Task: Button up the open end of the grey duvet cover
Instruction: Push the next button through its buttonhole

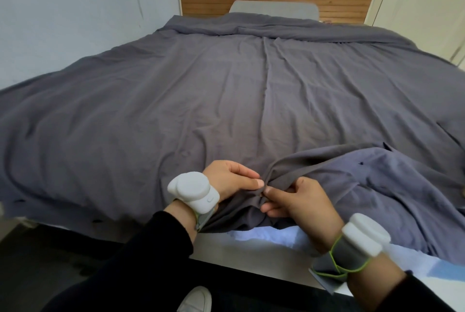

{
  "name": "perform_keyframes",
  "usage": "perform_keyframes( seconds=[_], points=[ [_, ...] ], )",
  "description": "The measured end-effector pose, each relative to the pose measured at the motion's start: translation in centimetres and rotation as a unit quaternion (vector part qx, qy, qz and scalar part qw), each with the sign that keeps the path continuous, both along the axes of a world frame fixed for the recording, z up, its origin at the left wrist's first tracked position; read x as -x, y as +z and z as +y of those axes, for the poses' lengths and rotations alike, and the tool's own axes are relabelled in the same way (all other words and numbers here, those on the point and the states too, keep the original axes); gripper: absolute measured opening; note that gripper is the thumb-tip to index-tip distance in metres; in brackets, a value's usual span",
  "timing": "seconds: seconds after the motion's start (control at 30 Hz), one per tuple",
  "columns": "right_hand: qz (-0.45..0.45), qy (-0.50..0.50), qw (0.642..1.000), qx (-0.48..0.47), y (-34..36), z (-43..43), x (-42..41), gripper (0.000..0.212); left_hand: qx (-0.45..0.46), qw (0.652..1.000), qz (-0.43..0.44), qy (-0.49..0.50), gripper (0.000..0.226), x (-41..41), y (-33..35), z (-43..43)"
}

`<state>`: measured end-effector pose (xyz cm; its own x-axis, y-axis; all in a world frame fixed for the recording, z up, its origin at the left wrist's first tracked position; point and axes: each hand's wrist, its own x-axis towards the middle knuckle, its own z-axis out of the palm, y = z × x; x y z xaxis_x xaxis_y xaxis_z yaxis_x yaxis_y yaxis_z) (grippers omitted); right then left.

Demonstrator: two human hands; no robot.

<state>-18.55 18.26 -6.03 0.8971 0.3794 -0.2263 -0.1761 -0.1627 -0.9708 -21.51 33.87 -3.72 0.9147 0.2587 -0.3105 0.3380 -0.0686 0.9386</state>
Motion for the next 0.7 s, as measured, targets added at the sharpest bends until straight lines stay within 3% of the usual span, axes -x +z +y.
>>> perform_keyframes(
  seconds=[0.1,0.27,0.47,0.7],
  points=[
    [0.03,0.002,0.999,-0.014,0.1,0.0,0.0,0.017,-0.04,0.999,-0.014,0.006,0.016,0.2,-0.3,-0.3],
    [0.061,-0.017,0.998,-0.008,0.0,0.3,-0.1,0.039,-0.026,0.999,-0.031,-0.015,0.017,0.9,-1.1,-1.7],
    [0.028,-0.031,0.999,-0.016,-0.4,0.4,-0.3,0.035,-0.053,0.997,-0.055,0.002,0.02,1.1,-0.8,-1.4],
    [0.014,-0.041,0.998,-0.039,-0.3,0.9,-0.6,0.028,-0.092,0.995,-0.035,0.019,0.008,0.9,-0.4,-0.1]
  ],
)
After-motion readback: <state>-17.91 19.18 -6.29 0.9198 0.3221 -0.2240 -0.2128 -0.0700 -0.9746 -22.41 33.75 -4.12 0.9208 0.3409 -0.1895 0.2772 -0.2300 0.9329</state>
